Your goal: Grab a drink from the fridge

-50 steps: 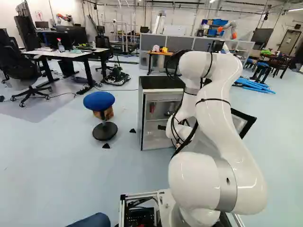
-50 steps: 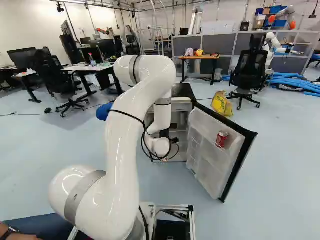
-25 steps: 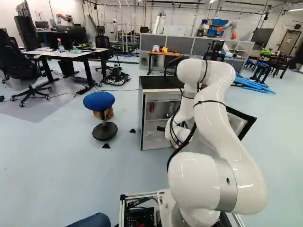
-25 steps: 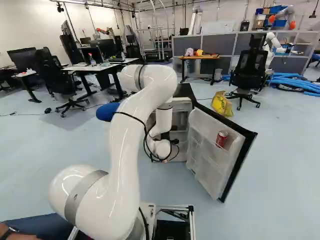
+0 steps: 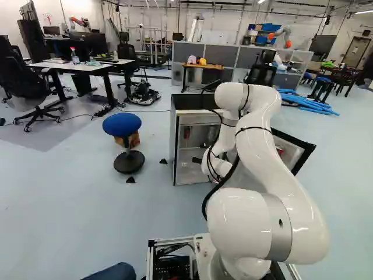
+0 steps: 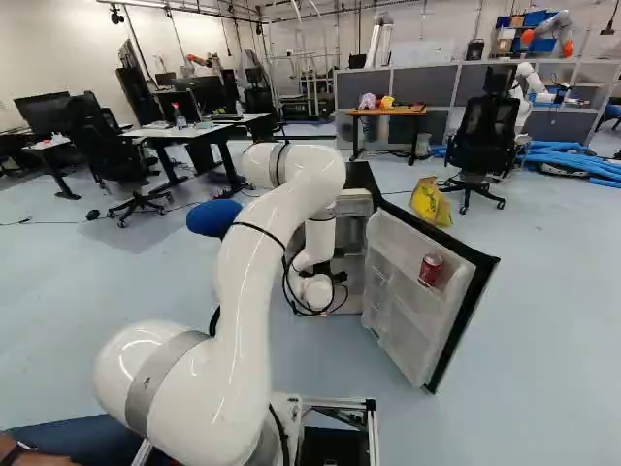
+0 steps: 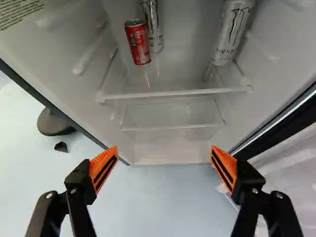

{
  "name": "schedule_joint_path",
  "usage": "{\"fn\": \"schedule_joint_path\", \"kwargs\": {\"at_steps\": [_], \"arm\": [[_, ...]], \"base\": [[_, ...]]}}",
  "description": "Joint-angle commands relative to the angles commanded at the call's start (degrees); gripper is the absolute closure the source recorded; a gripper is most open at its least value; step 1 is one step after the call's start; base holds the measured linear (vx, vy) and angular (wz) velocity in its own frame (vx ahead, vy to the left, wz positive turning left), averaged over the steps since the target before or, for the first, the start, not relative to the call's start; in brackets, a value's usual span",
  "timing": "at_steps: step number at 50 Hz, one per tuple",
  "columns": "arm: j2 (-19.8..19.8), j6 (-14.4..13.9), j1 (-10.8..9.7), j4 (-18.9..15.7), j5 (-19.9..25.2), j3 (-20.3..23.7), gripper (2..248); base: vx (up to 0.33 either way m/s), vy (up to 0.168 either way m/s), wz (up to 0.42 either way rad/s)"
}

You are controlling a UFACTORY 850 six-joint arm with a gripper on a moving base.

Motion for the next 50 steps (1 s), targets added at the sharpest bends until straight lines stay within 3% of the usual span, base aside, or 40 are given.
{"fn": "schedule_joint_path", "kwargs": {"at_steps": [50], "arm": [[-4.25,0.00,1.02,0.00,2.48,-7.75,3]], "base": [[0.000,0.000,0.000]]}}
